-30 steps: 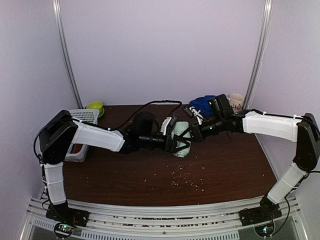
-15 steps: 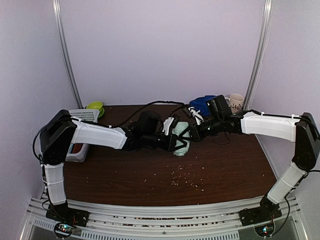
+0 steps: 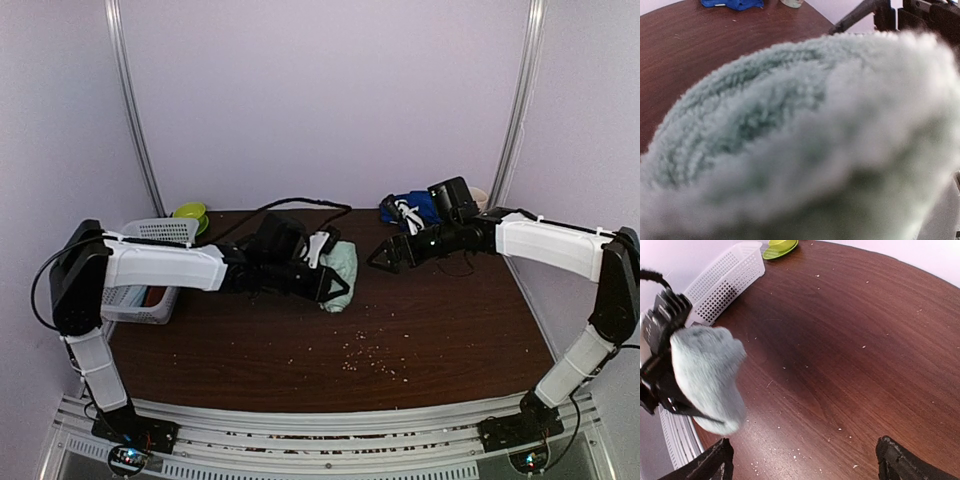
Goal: Roll the towels
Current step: Pass from the right arm to the left, then place the towel in the storage box.
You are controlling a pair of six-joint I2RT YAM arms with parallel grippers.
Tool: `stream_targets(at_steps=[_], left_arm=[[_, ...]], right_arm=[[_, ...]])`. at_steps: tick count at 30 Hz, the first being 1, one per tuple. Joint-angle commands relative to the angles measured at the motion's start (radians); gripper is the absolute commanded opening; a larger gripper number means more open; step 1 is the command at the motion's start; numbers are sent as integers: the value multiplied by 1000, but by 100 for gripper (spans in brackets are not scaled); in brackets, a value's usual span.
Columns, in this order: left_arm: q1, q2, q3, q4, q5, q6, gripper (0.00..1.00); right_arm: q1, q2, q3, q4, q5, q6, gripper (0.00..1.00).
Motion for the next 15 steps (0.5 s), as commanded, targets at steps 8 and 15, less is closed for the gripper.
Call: stream_targets(at_steps=[8, 15], left_arm=[[432, -332, 135, -573, -157, 178, 0], [679, -254, 304, -836, -222, 324, 0]], right_arm=[[-28, -90, 8, -11, 73, -20, 100], [-34, -97, -5, -6, 62, -22, 100]])
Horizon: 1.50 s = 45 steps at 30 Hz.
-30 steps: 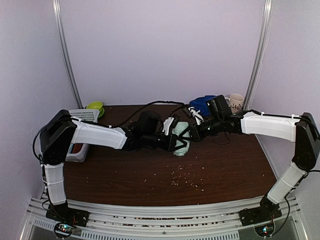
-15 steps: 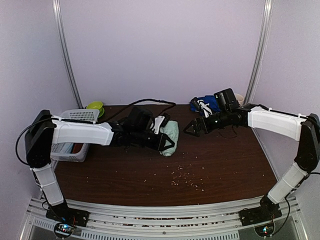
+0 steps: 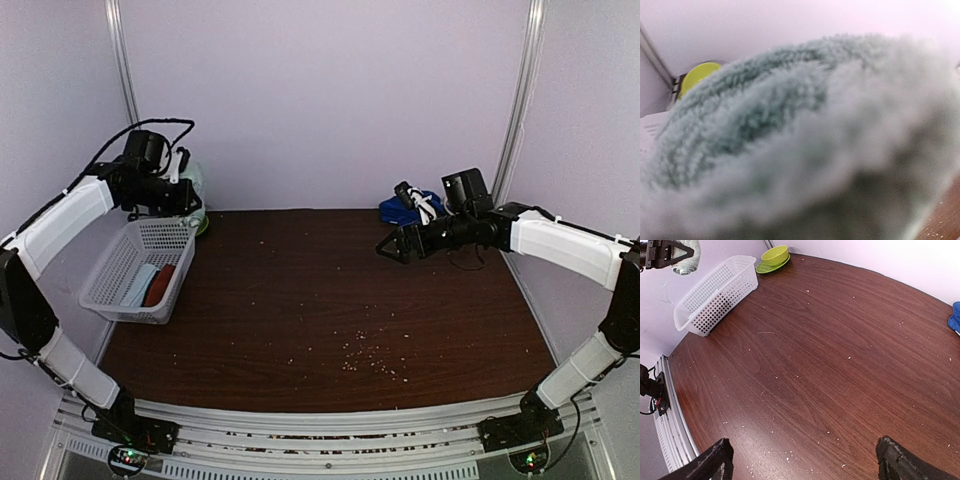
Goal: Roll the towels
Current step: Place the towel in the storage box.
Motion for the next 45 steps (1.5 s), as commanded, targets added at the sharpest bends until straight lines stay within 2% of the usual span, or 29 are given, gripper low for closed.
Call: stream_targets(at_steps=[1, 10, 13, 16, 24, 31, 34, 37, 45], left_arm=[[83, 72, 104, -249, -80, 123, 0], [266, 154, 198, -384, -226, 205, 0], [356, 175, 196, -387, -149, 232, 0], [408, 229, 229, -415, -140, 280, 0], [478, 401, 327, -455, -188, 364, 0], [513, 526, 365, -467, -319, 377, 0], [537, 543, 348, -459, -310, 382, 0], [565, 544, 290, -443, -209, 458, 0], [572, 525, 157, -400, -135, 547, 0]], right_arm=[[-8, -21, -10, 15, 6, -11, 100], [-23, -43, -30, 32, -31, 3, 100], [-26, -53, -40, 45, -42, 9, 100], [-28, -55, -45, 49, -55, 14, 100], [-27, -46, -53, 57, -94, 23, 100], [-27, -40, -59, 63, -112, 28, 100], [-27, -35, -58, 64, -117, 30, 100], [-27, -33, -59, 64, -131, 31, 100], [-24, -31, -54, 60, -158, 33, 100]])
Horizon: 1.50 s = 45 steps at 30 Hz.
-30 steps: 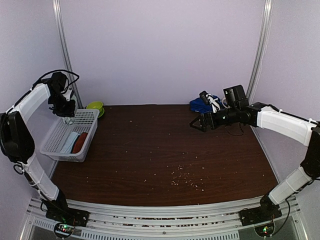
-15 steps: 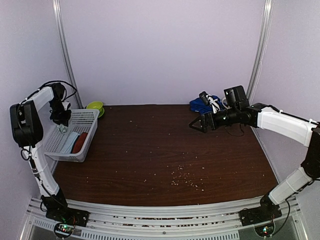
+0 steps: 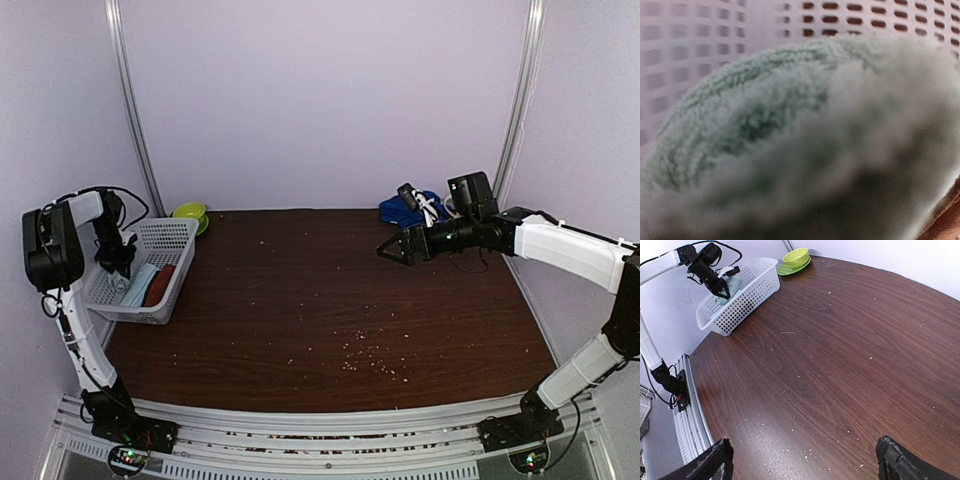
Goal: Roll the towels
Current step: Place the towel in the storage box.
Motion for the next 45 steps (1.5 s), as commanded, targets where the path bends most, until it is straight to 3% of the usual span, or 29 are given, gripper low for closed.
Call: stream_targets(at_steps=[1, 11, 32, 36, 42, 45], left_arm=[[1, -18, -75, 38, 90, 81, 0], [1, -6, -155, 37, -45, 65, 1], [1, -114, -239, 55, -37, 23, 57], [2, -131, -259, 58, -61, 21, 58], [2, -137, -282, 54, -92, 13, 48], [2, -148, -288, 56, -130, 2, 64]], right_arm=[[-1, -9, -7, 15, -30, 6, 100], [0, -29, -13, 23, -37, 11, 100], [14, -29, -6, 14, -38, 4, 100], [16, -35, -7, 16, -39, 5, 100], [18, -41, -6, 15, -44, 6, 100], [19, -41, -6, 16, -42, 6, 100]])
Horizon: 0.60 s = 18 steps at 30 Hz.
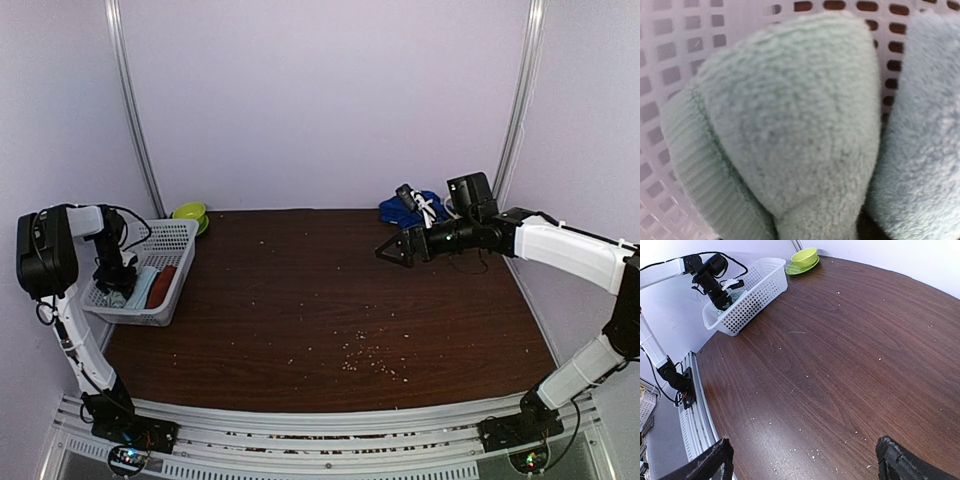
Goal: Roll the towels
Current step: Place the towel in the storage box.
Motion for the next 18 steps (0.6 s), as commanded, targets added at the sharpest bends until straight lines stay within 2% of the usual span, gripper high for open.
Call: stream_targets(at_steps=[1, 18], left_arm=[[2, -50, -19, -10, -61, -19, 67], [3, -138, -106, 8, -67, -21, 65]], right_arm=[[7, -36, 0, 10, -11, 0, 100], [26, -42, 4, 3, -5, -6, 100]])
